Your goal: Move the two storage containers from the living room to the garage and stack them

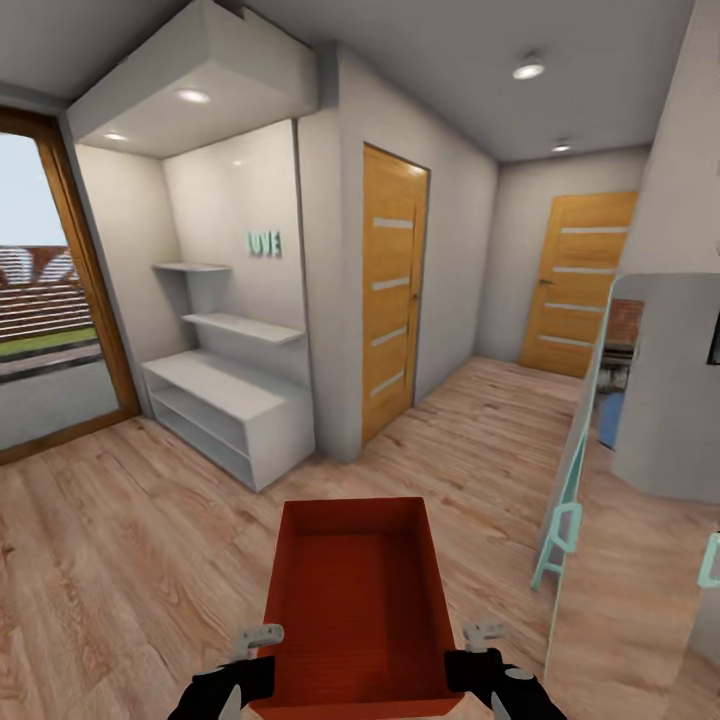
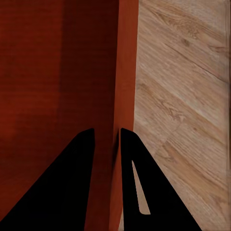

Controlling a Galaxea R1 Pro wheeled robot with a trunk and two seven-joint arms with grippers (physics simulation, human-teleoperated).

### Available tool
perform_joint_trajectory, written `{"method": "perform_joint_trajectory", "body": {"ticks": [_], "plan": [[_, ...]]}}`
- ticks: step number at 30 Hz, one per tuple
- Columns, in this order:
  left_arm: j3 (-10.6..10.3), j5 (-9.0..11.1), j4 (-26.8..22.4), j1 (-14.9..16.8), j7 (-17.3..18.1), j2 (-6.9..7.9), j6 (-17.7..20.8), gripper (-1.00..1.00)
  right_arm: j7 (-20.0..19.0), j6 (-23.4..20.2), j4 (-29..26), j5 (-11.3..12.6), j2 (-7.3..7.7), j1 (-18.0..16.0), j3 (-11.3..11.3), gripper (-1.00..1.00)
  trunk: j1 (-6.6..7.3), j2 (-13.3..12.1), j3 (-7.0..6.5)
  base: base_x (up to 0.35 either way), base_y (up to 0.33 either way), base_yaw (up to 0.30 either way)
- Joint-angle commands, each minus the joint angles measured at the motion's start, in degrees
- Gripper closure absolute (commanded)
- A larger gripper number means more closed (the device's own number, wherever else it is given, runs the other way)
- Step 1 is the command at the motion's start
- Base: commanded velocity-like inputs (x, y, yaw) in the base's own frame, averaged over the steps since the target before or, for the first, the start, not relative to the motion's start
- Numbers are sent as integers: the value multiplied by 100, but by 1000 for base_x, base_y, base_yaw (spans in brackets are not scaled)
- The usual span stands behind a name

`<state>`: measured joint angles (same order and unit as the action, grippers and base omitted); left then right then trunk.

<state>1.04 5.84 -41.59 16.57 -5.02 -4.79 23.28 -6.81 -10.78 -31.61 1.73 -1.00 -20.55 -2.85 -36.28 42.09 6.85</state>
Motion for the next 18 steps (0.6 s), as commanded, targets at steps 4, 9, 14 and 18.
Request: {"method": "perform_joint_trajectory", "body": {"ticks": [4, 9, 14, 18], "plan": [[27, -136, -24, 4, -69, 57, -148, 100, 22, -29, 6, -68, 12, -2, -13, 100, -5, 8, 10, 312, 160, -157], [27, -136, -24, 4, -69, 57, -148, 100, 22, -29, 6, -69, 12, -2, -13, 100, -5, 8, 10, 311, 162, -25], [27, -136, -24, 4, -69, 57, -148, 100, 22, -29, 6, -68, 12, -2, -13, 100, -5, 8, 10, 311, 156, -2], [27, -136, -24, 4, -69, 57, -148, 100, 22, -29, 6, -68, 12, -2, -13, 100, -5, 8, 10, 311, 135, 0]]}}
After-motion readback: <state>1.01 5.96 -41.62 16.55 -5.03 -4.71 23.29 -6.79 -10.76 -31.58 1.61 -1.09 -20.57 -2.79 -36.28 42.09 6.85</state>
